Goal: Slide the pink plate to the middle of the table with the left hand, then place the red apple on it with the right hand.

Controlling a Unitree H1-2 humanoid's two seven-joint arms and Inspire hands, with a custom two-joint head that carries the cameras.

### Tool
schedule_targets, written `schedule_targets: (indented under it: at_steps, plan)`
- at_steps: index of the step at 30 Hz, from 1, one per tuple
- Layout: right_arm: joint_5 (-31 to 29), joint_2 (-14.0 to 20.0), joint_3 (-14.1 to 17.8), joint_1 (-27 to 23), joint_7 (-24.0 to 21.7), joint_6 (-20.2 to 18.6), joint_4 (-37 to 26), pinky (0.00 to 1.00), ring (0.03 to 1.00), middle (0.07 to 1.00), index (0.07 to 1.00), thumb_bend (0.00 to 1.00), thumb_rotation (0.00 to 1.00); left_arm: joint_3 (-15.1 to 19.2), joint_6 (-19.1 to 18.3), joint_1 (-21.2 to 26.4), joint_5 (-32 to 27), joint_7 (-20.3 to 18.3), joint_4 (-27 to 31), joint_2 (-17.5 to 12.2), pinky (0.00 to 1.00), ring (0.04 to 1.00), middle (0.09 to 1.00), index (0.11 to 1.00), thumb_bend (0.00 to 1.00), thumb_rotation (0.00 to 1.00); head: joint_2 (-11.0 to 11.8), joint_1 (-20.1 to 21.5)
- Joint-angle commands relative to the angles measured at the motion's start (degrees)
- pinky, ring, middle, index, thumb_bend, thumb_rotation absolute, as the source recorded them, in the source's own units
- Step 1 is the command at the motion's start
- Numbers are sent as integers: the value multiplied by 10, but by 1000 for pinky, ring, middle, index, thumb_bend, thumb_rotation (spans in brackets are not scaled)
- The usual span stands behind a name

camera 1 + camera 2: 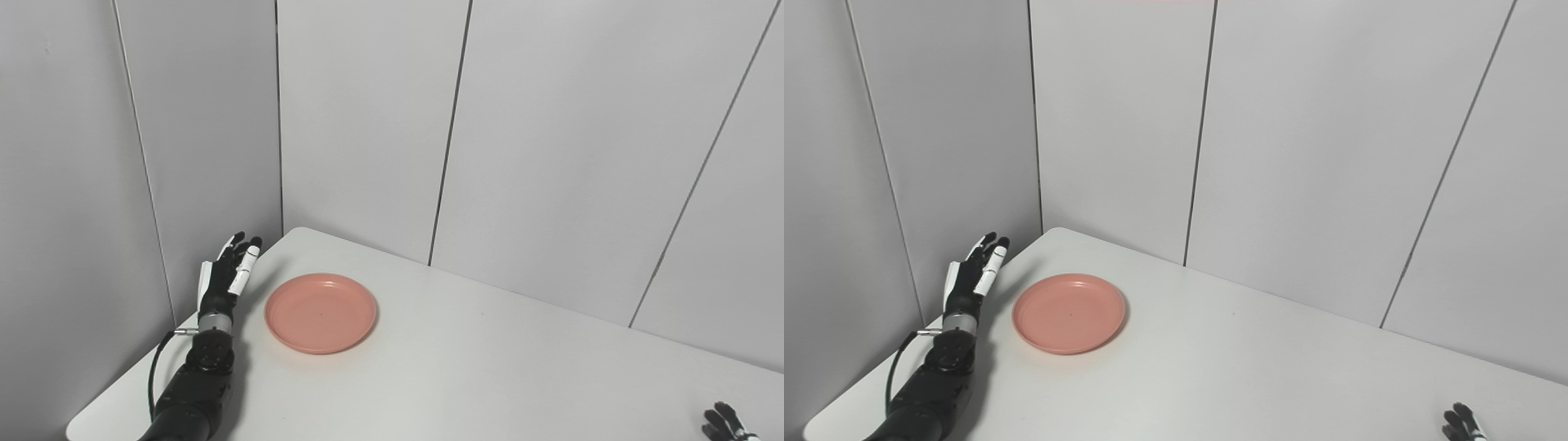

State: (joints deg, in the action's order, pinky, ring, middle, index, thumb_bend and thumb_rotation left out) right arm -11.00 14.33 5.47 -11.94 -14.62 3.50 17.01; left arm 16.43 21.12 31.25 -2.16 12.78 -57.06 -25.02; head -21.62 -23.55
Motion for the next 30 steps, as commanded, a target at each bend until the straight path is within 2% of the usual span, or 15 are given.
schedule_targets:
  at_steps: [1,6,10,14,16,19,24,30]
  plan:
    - [-2,-8,-2,31,-1,-5,25,1000,961,942,944,906,1000,6,0,25,-19,-8,15,-8,879,887,889,874,591,814,0,0]
    - [4,-8,-4,34,5,-9,15,994,959,942,951,923,1000,0,-1,21,-37,-30,11,-1,847,878,888,872,691,885,-6,3]
    - [8,-8,-4,36,8,-13,9,991,957,941,948,930,1000,-4,-5,14,-48,-46,18,8,879,881,908,878,680,875,-7,4]
    - [5,-9,-3,36,6,-12,9,993,959,940,943,913,1000,-15,-19,10,-48,-53,26,15,895,897,920,907,676,923,-8,4]
    - [5,-9,-3,37,5,-11,10,999,958,938,942,907,1000,-17,-25,9,-50,-55,30,21,878,892,913,901,711,902,-7,5]
    - [4,-10,-2,36,6,-13,10,1000,962,940,941,902,1000,-24,-34,7,-47,-58,41,26,860,885,905,890,706,904,-8,6]
    - [4,-10,-3,37,5,-12,5,1000,962,942,945,887,1000,-40,-70,1,-40,-56,79,36,832,878,896,875,686,920,-8,7]
    - [3,-11,-3,39,4,-13,2,1000,973,949,953,876,1000,-45,-119,-6,-52,-65,126,46,859,891,902,884,666,932,-11,9]
